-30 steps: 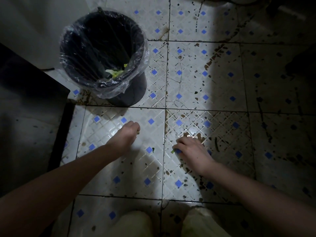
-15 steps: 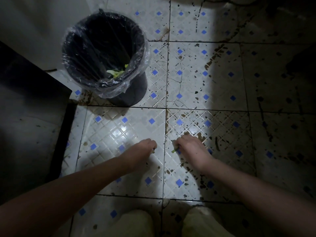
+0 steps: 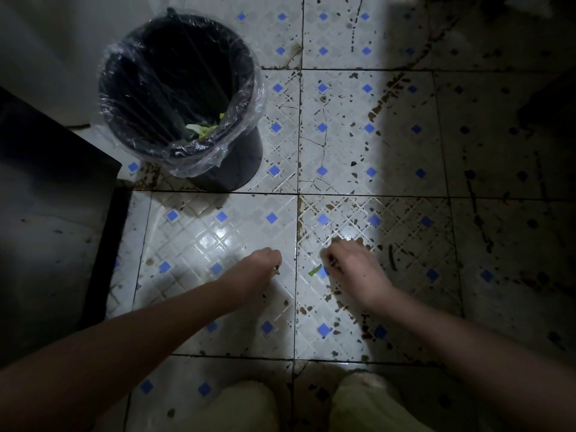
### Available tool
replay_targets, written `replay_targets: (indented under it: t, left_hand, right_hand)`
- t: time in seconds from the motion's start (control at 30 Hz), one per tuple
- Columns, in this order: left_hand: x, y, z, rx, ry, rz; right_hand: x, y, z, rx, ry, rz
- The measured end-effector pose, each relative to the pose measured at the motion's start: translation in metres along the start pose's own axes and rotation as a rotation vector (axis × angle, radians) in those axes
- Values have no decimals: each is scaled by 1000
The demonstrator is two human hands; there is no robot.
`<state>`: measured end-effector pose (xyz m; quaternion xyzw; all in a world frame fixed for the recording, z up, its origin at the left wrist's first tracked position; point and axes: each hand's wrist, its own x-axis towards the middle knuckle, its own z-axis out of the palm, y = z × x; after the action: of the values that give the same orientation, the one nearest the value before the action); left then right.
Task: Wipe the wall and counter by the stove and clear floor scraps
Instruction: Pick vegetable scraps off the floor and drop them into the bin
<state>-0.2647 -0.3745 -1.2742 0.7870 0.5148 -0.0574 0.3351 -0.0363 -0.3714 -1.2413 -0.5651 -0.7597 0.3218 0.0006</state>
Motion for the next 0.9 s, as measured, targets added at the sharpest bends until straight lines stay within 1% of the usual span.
replay_targets:
  t: [0.23,0.4,0.53,0.6,0.73,0.9]
  left_hand:
    - [4,5,-4,63,-77,30]
    - [8,0,2,119,-70,45]
    - [14,-8,-6,94,65,82]
    - [14,-11,-13,103,123,131]
    - [12,-11,-20,138,152,166]
    - [10,-11,-17,127,131,135]
  right_hand:
    - [4,2,7,3,34,5]
    - [3,2,7,33,29,53]
    - [3,3,7,119,32,93]
    - [4,3,10,133,36,99]
    - [8,0,15,140,48,61]
    - [14,-9,19,69,-31,11]
